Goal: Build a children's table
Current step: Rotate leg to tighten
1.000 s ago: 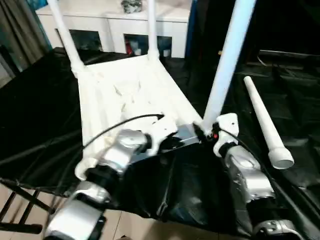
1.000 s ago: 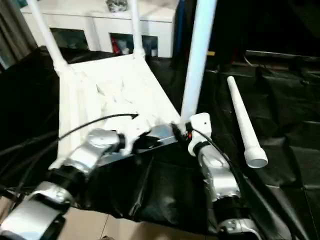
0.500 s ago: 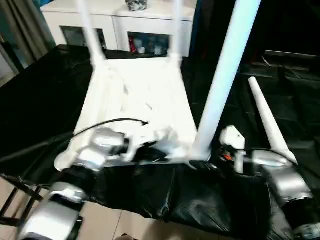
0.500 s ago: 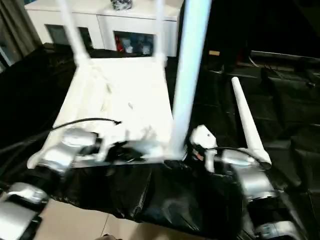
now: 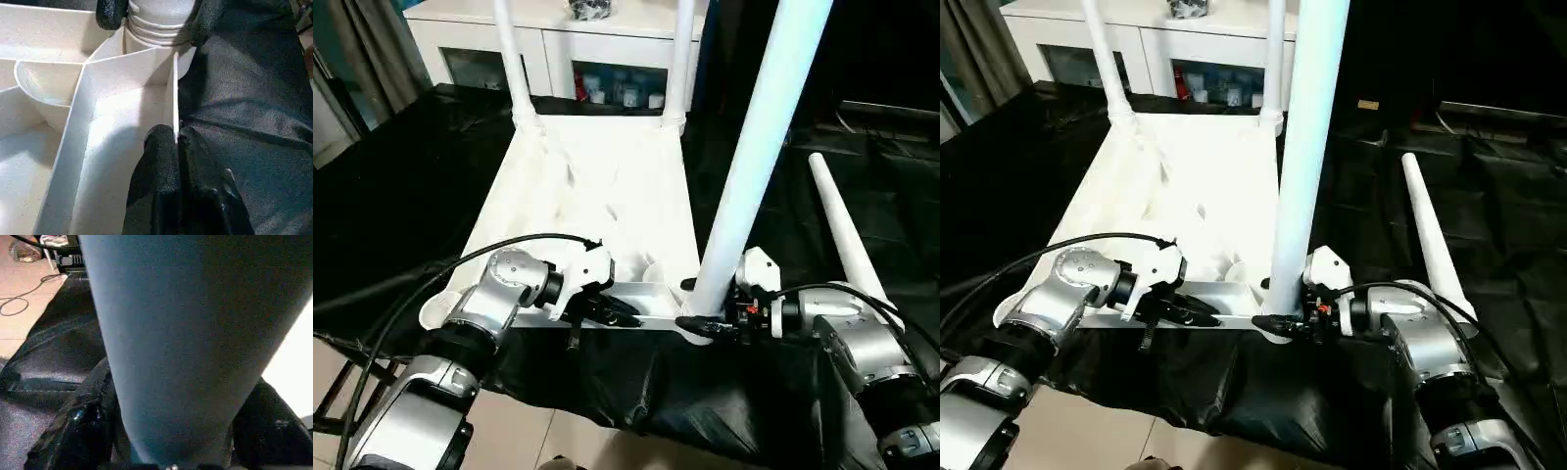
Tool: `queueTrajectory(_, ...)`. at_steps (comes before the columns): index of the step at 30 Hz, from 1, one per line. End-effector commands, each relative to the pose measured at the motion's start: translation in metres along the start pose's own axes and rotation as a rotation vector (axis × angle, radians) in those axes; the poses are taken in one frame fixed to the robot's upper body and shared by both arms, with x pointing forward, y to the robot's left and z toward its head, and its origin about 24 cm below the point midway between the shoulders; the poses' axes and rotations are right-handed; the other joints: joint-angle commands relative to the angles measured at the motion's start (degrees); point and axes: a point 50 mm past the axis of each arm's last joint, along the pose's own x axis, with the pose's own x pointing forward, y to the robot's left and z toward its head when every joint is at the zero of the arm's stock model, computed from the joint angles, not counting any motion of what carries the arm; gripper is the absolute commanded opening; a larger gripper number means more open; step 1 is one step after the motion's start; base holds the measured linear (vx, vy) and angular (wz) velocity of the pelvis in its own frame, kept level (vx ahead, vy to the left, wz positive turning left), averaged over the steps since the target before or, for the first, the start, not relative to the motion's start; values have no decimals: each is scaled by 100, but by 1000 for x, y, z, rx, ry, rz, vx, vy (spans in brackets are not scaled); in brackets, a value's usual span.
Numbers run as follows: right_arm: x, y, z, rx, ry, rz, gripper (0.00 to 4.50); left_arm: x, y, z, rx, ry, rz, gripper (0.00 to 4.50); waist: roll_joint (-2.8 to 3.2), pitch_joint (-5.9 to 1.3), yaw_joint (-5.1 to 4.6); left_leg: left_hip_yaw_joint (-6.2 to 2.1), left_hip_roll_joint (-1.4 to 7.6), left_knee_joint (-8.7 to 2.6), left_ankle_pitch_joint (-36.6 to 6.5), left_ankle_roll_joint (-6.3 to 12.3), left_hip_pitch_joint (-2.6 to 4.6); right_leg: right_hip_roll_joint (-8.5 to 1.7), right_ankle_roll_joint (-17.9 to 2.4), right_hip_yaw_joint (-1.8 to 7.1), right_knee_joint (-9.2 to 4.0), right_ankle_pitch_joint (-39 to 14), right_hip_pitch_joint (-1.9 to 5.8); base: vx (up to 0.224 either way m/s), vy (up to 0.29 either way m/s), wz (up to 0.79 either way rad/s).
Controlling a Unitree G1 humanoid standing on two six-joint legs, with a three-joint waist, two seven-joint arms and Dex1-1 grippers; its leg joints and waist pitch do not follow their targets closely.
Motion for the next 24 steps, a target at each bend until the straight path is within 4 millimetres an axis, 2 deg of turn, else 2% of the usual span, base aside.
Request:
queueTrajectory(1,4,3,-3,29,-10,-30,268,5,0,5,-29,-49,-14,0,-78,-342,-1,-74,339,-369,-822,523,39,-429,-1478,272,-389,-700,326,0,0,0)
queueTrajectory(3,12,2,-9,75,-41,-183,265,12,3,4,-69,-41,70,0,-73,-316,-26,-78,335,-397,-1002,423,50,-436,-1423,276,-426,-1015,298,0,0,0)
queueTrajectory(4,12,2,-9,75,-41,-183,265,12,3,4,-69,-41,70,0,-73,-316,-26,-78,335,-397,-1002,423,50,-436,-1423,276,-426,-1015,298,0,0,0)
queueTrajectory(5,13,2,-10,82,-44,-206,264,13,4,4,-74,-37,82,0,-95,-287,-52,-94,306,-419,-1231,308,49,-452,-1267,269,-496,-1620,316,0,0,0)
queueTrajectory(6,13,2,-11,86,-45,-222,263,14,4,4,-77,-34,91,0,-99,-286,-66,-99,302,-425,-1252,279,41,-452,-1199,271,-507,-1778,319,0,0,0)
queueTrajectory(8,25,-2,-17,168,-66,-430,263,30,9,10,-88,-35,196,0,-91,-249,-110,-108,321,-458,-1435,160,79,-447,-1032,287,-575,-2269,248,0,0,0)
queueTrajectory(9,37,-3,-19,251,-90,-558,263,46,12,20,-104,-64,267,0,-88,-252,-131,-120,318,-463,-1472,86,85,-443,-1017,283,-563,-2318,253,0,0,0)
queueTrajectory(10,37,-3,-19,251,-90,-558,263,46,12,20,-104,-64,267,0,-91,-244,-153,-125,321,-484,-1527,36,87,-437,-995,281,-573,-2401,245,0,0,0)
queueTrajectory(11,47,-1,-18,295,-101,-606,263,56,14,28,-118,-83,315,0,-82,-264,-184,-133,292,-473,-1583,7,91,-443,-910,285,-588,-2464,262,0,0,0)
queueTrajectory(12,52,-1,-18,307,-90,-650,263,62,14,32,-120,-92,339,0,-89,-248,-199,-133,293,-483,-1607,29,90,-435,-893,290,-610,-2465,250,0,0,0)
queueTrajectory(14,56,-3,-18,316,-80,-698,263,67,14,36,-111,-98,350,0,-87,-224,-225,-132,266,-483,-1876,37,135,-436,-761,285,-668,-2874,217,0,0,0)
queueTrajectory(15,62,-5,-15,319,-81,-765,263,76,13,41,-96,-114,359,0,-46,-229,-221,-144,257,-485,-1904,37,141,-443,-721,282,-679,-2949,225,0,0,0)
queueTrajectory(16,64,-7,-14,317,-84,-787,263,79,11,43,-93,-120,354,0,-64,-229,-234,-139,261,-489,-1910,33,142,-440,-685,285,-697,-2982,218,0,0,0)
queueTrajectory(17,67,-8,-12,313,-92,-806,263,82,10,44,-88,-124,346,0,-42,-259,-251,-153,265,-505,-1797,2,123,-435,-694,284,-675,-2752,243,0,0,0)
queueTrajectory(18,68,-8,-10,310,-102,-801,297,81,10,44,-77,-116,347,0,-50,-265,-256,-152,267,-512,-1727,26,108,-430,-707,284,-664,-2597,264,0,0,0)
queueTrajectory(20,69,-8,-8,304,-107,-806,332,80,10,43,-70,-109,349,0,-38,-282,-260,-132,275,-511,-1520,140,89,-414,-873,294,-614,-1959,288,0,0,0)
queueTrajectory(22,68,-8,-3,296,-143,-785,339,73,12,40,-65,-102,361,0,-39,-294,-260,-120,272,-501,-1389,212,80,-423,-984,294,-593,-1680,309,0,0,0)
queueTrajectory(23,60,-9,-3,251,-136,-759,367,64,13,37,-67,-112,343,0,-41,-294,-258,-110,264,-492,-1333,258,76,-428,-1028,293,-596,-1617,318,0,0,0)
queueTrajectory(24,56,-11,-4,232,-130,-749,367,60,13,36,-59,-113,331,0,-36,-293,-257,-111,266,-490,-1328,271,78,-432,-1038,291,-593,-1632,323,0,0,0)
